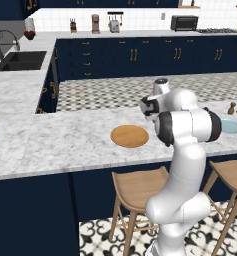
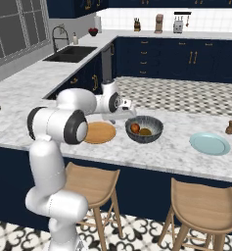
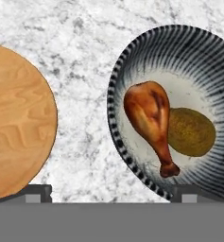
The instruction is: Pick the chicken drumstick and avocado from their plates and place them in the bowl. Then put the bowl in the fridge.
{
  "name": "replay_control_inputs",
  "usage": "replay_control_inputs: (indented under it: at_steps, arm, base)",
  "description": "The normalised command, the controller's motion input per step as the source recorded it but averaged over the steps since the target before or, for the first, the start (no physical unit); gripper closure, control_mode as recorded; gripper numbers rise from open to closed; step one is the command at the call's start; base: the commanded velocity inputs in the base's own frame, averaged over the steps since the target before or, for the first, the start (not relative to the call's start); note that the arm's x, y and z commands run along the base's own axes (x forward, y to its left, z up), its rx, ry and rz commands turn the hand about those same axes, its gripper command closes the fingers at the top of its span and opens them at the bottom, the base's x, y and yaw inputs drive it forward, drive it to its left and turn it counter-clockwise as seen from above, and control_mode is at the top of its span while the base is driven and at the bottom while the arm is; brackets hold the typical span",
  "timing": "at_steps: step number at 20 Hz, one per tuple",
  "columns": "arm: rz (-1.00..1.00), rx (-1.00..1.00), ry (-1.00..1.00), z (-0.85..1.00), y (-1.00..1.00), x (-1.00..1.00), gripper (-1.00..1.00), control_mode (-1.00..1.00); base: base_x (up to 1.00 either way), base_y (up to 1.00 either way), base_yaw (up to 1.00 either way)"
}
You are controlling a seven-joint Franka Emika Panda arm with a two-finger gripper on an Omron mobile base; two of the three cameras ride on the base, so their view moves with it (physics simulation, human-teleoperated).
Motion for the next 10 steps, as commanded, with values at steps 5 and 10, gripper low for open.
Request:
replay_control_inputs:
  at_steps: [5, 10]
  arm:
    - [0.06, 0.00, 0.00, -0.32, 0.00, 0.31, -1.00, -1.00]
    - [0.07, 0.00, 0.00, -0.26, -0.06, 0.31, -1.00, -1.00]
  base:
    - [0.00, 0.00, 0.00]
    - [0.00, 0.00, 0.00]
